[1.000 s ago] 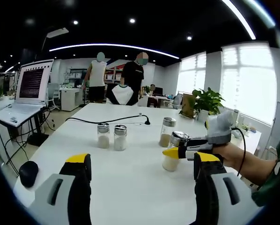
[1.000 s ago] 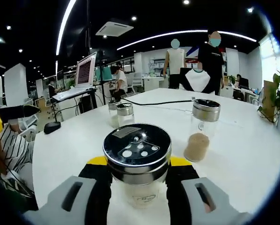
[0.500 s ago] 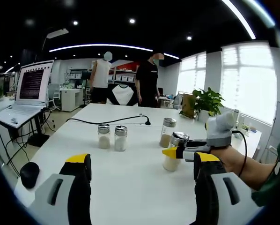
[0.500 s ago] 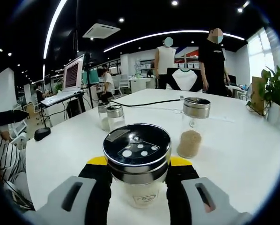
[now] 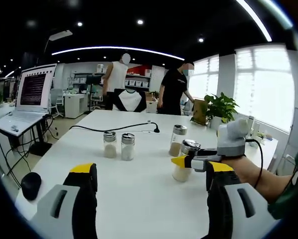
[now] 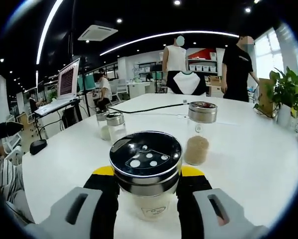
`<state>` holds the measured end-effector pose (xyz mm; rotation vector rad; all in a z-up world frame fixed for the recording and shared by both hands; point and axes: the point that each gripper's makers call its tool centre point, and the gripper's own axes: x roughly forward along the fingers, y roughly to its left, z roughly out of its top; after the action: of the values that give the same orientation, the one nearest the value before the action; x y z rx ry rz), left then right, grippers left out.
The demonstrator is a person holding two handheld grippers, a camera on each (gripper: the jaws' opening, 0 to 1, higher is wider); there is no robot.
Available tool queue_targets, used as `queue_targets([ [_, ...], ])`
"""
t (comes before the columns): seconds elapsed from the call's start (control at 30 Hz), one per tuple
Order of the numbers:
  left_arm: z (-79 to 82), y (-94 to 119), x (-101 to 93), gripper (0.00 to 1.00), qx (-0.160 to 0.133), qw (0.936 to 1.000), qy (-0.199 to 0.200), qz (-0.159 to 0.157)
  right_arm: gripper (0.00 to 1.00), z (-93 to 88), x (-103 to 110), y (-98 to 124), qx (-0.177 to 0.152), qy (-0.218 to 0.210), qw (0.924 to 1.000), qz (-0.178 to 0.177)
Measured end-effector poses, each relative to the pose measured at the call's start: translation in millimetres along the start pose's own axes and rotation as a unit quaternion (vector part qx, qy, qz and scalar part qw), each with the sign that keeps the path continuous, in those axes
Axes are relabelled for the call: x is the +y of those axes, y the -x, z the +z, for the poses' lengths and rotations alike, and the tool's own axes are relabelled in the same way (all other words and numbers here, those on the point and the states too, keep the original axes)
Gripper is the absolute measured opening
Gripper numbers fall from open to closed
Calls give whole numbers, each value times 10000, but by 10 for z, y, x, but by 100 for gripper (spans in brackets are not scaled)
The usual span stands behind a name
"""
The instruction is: Rotate the seasoning bottle until the label or dispensing opening points toward the visible target arrow and the bottle remains upright within the marked orientation range
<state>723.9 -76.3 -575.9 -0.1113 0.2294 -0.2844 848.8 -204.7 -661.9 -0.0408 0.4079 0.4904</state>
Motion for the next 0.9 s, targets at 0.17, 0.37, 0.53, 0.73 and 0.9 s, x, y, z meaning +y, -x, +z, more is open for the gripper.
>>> queue_targets([
  [0.17, -7, -4, -2, 95, 10, 10000, 4, 2, 44, 1, -4, -2, 0, -15, 10000, -7],
  [0.37, -15, -13, -12, 95, 25, 10000, 3, -9, 44, -3, 0, -3, 56, 19, 10000, 27],
  [0.53, -39, -18, 6, 95, 57, 10000, 23, 16, 57, 84, 0, 33, -80, 248, 9996, 115],
  [0.73, -33, -24, -4, 95, 47, 10000, 30, -7, 65, 92, 68, 62, -23, 350, 9971, 683],
  [0.9, -30, -48, 4, 95, 25, 10000, 70, -4, 71, 140, 98, 143, -198, 505, 9936, 995],
])
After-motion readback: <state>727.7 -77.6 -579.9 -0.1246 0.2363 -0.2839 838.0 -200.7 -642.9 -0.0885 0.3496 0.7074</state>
